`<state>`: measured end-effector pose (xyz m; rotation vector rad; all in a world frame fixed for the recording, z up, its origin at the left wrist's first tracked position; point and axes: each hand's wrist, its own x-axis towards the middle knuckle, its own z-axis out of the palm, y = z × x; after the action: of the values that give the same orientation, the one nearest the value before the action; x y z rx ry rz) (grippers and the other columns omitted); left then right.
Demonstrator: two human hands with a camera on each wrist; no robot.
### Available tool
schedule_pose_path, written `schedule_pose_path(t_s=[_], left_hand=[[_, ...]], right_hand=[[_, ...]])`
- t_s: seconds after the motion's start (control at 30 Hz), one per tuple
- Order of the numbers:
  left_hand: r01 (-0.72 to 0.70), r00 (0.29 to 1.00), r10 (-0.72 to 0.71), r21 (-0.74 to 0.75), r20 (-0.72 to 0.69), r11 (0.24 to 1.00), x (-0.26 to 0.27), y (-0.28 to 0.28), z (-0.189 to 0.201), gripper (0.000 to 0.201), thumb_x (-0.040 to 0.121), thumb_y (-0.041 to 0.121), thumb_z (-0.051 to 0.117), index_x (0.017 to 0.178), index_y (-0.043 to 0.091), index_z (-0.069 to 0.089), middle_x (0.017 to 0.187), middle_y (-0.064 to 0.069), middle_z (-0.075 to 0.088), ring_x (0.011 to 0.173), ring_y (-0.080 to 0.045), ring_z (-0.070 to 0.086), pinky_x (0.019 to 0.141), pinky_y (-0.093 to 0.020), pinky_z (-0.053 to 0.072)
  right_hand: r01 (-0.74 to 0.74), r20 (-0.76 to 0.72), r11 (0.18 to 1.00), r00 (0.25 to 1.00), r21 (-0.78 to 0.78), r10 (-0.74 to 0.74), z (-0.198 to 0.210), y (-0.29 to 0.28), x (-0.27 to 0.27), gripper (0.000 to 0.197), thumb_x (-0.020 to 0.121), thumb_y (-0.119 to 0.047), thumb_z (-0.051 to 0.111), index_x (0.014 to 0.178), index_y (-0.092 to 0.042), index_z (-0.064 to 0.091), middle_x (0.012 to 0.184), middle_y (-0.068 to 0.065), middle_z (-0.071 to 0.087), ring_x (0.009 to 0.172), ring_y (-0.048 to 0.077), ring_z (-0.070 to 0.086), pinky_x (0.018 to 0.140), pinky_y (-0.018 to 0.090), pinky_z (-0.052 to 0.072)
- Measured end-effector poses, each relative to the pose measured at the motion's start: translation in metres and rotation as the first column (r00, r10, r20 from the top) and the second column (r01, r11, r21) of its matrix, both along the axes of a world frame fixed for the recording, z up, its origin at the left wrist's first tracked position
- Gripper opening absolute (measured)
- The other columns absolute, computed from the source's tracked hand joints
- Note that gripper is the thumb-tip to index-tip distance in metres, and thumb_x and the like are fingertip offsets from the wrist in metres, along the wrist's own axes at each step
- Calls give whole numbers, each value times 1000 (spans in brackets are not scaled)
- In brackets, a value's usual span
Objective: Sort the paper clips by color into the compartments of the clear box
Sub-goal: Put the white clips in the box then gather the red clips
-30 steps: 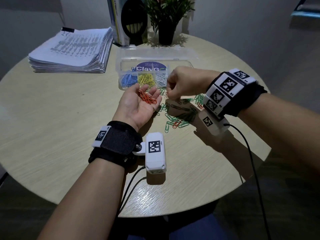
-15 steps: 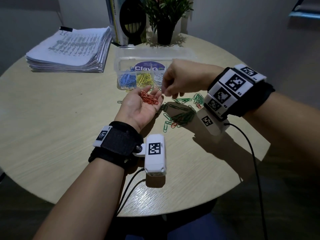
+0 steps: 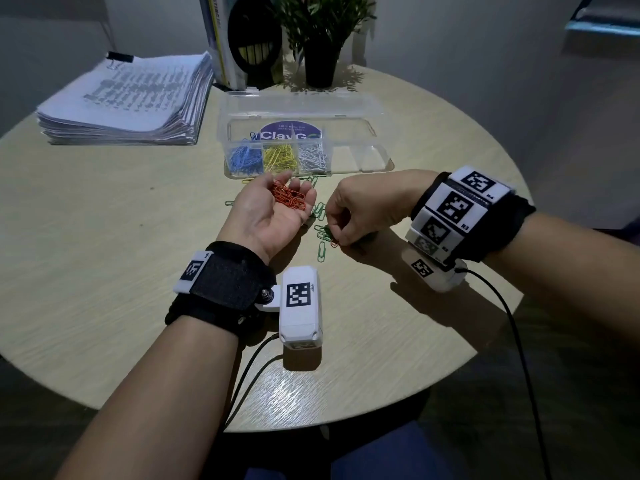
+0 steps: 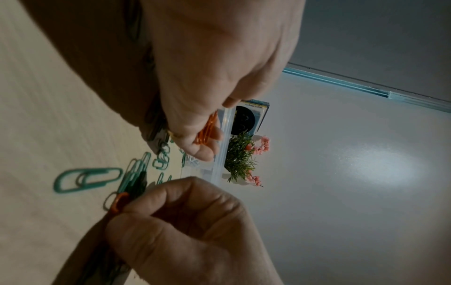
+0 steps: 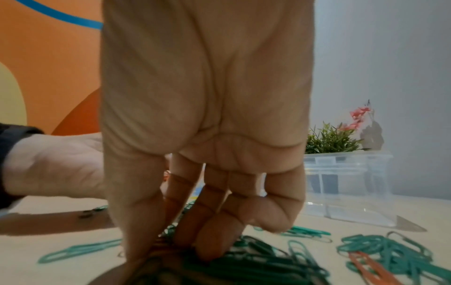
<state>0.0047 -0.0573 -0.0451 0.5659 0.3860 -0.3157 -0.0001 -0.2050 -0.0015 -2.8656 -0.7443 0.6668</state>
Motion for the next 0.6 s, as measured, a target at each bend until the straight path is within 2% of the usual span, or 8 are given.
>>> schedule_pose_path(t_s=[0.13, 0.27, 0.4, 0.5, 0.6], left_hand=[[7, 1000, -7, 2, 5, 1000, -1, -1, 0, 28, 100, 17, 34, 82, 7, 51, 73, -8, 48, 70, -20, 51, 73, -31, 48], [21, 1000, -21, 2, 5, 1000, -1, -2, 0, 29, 102, 19, 34, 84, 7, 52, 73, -8, 49, 70, -20, 51, 70, -31, 48], [21, 1000, -21, 4, 7, 1000, -2, 0, 0, 31, 102, 22, 33, 85, 6, 53, 75, -8, 50, 73, -20, 52, 69, -32, 48], [14, 1000, -14, -1, 11, 1000, -3, 1, 2, 30, 102, 22, 32, 84, 7, 51, 75, -8, 49, 72, -19, 51, 71, -31, 47], [0, 1000, 0, -21, 10, 1000, -2, 2, 2, 30, 101, 21, 31, 82, 7, 50, 73, -8, 48, 71, -19, 49, 73, -31, 47]], right_hand=[[1, -27, 1000, 1000, 10, -1, 0, -1, 0, 11, 77, -21, 73, 81, -26, 64, 77, -10, 64, 65, 2, 54, 65, 22, 46], [-58, 68, 998, 996, -16, 59, -2, 2, 0, 7, 80, -22, 68, 78, -25, 63, 72, -10, 59, 67, 10, 54, 63, 24, 45], [-96, 135, 993, 985, -68, 105, -7, 7, -2, 5, 83, -19, 60, 79, -19, 57, 70, -3, 53, 70, 18, 51, 57, 27, 40], [-56, 129, 996, 991, 66, 47, -6, 4, 2, 8, 87, -18, 55, 81, -13, 57, 79, 9, 59, 70, 20, 51, 60, 27, 41], [69, 31, 970, 996, 234, -78, -1, -4, 9, 13, 90, -18, 54, 87, -9, 62, 78, 4, 62, 66, 13, 52, 59, 16, 42]])
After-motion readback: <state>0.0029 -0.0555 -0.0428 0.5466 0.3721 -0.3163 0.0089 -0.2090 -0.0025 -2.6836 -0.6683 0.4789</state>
